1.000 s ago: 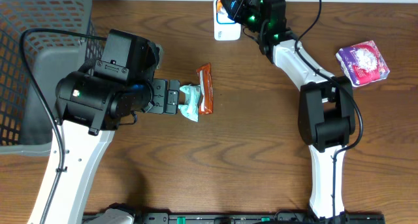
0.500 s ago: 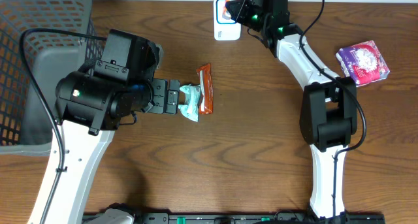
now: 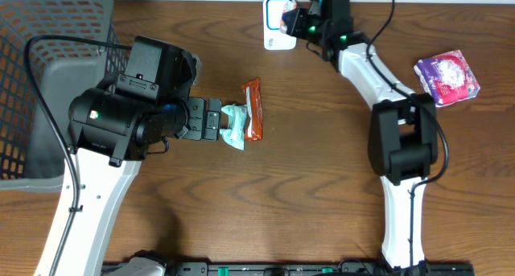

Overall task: Scan the item barcode
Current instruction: 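Hold the Kleenex pack in front of the scanner with the right gripper, then carry the Kleenex pack right and place it beside the pink pack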

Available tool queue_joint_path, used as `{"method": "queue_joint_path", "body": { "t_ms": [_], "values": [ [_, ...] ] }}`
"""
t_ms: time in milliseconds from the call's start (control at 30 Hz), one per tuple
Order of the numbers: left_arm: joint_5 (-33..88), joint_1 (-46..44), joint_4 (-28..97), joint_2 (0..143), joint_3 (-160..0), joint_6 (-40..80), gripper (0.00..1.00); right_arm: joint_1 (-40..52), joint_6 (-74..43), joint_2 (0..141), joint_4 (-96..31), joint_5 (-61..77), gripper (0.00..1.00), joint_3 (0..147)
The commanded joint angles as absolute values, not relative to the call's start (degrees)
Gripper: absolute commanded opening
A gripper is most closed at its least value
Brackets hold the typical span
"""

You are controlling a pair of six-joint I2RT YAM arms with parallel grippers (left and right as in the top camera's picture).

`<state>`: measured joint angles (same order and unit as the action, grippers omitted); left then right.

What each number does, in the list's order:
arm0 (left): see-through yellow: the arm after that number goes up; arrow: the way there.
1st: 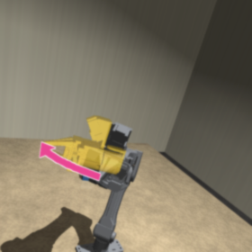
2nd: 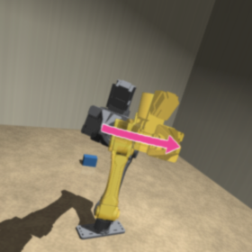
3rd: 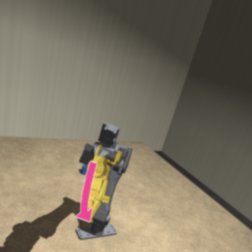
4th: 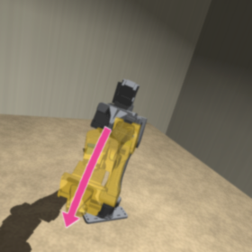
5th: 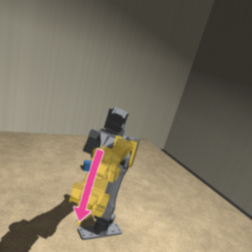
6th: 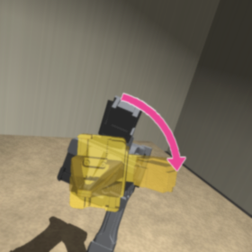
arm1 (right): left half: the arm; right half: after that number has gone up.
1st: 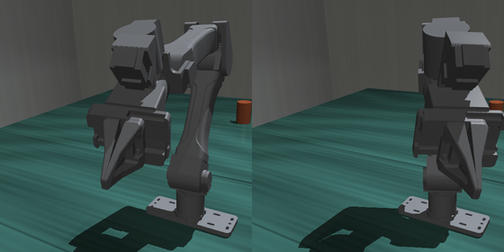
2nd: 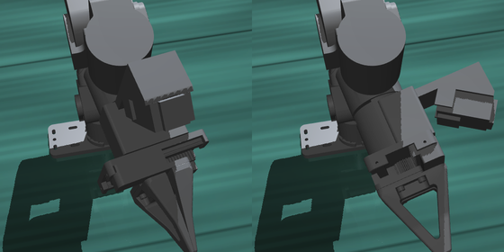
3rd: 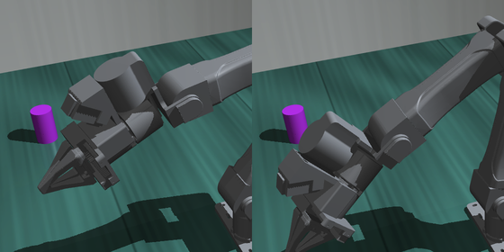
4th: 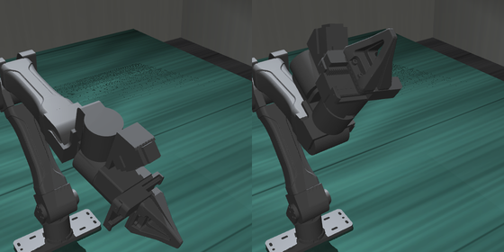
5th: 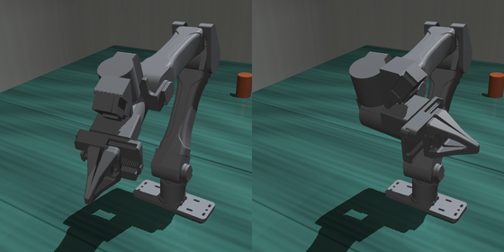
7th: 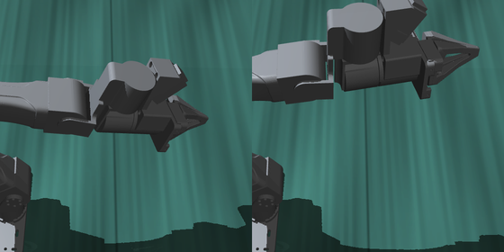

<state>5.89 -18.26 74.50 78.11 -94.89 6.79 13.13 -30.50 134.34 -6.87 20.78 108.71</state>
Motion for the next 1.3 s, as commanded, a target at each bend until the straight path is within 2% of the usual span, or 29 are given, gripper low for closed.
{"method": "queue_joint_path", "body": {
  "t_ms": [0,133,233,400,533,933,1100,1167,1233,1267],
  "values": [
    [5.98,-18.22,74.56,77.84,-94.94,6.44,0.98,7.66,-27.97,127.33,-11.00,19.81,0.01,110.10],
    [5.98,-18.22,74.56,77.84,-94.94,6.44,0.98,1.89,-17.45,124.57,-25.39,19.84,0.01,110.10],
    [5.98,-18.22,74.56,77.84,-94.94,6.44,0.98,-1.63,-2.50,124.55,-39.22,17.26,0.01,110.08],
    [5.98,-18.22,74.56,77.84,-94.94,6.44,0.98,-5.28,1.74,126.10,-52.45,-0.10,0.01,109.97],
    [5.98,-18.22,74.56,77.84,-94.94,6.44,0.98,-7.51,6.07,127.46,-55.07,-4.47,0.01,109.19],
    [5.98,-18.22,74.56,77.84,-94.94,6.44,0.98,-12.08,6.24,132.03,-53.95,-15.62,0.01,106.06],
    [5.98,-18.22,74.56,77.84,-94.94,6.44,0.98,-12.73,-5.82,131.81,-54.85,-32.38,0.15,106.74],
    [5.98,-18.22,74.56,77.84,-94.94,6.44,0.98,-12.64,-7.88,130.80,-56.31,-34.33,0.34,108.16],
    [5.98,-18.22,74.56,77.84,-94.94,6.44,0.98,-12.29,-7.88,129.34,-57.76,-31.79,0.36,109.75],
    [5.98,-18.22,74.56,77.84,-94.94,6.44,0.98,-12.10,-7.88,128.38,-58.28,-29.56,0.44,110.41]
  ]
}}
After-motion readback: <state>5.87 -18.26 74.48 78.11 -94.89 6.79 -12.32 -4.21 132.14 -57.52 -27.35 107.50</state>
